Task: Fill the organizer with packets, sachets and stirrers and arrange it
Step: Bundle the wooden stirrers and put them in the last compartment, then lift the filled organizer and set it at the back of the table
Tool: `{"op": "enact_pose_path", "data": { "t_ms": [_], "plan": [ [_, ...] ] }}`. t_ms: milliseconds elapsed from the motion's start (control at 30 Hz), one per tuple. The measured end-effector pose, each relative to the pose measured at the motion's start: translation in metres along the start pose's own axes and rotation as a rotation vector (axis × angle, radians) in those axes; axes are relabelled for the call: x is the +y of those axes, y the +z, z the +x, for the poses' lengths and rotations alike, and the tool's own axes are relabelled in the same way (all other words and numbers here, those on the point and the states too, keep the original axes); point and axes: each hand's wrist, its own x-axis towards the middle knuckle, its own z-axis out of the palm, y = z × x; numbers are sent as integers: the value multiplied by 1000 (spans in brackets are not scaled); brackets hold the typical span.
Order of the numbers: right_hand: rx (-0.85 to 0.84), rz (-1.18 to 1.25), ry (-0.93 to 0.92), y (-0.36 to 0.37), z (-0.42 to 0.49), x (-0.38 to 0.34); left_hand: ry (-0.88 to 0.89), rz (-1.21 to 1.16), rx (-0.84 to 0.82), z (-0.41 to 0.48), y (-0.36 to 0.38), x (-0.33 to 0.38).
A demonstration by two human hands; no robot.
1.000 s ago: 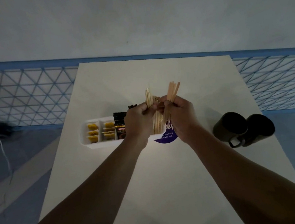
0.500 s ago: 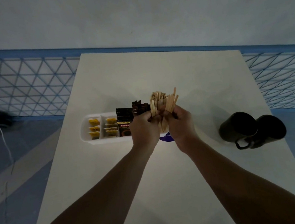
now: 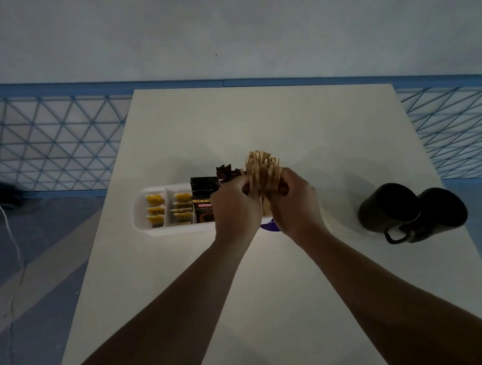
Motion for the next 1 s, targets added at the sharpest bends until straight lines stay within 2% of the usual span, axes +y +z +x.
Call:
{"op": "enact_pose_path", "data": {
  "t_ms": [100, 267, 400, 633, 833, 1000],
  "plan": [
    [62, -186, -133, -4, 5, 4, 16, 23, -8, 2, -3, 3],
    [124, -213, -94, -13, 12, 4, -19, 56, 31, 10, -2, 3],
    [69, -233, -48, -13, 17, 0, -75, 121, 59, 19, 0, 1],
    [43, -417, -225, -6, 18, 0, -20, 187, -48, 25, 3, -2],
    [-13, -432, -164, -6, 8, 5, 19, 123, -44, 21, -16, 6],
    [-41, -475, -18, -10, -1, 5, 6, 80, -29, 22, -44, -1]
  ]
}}
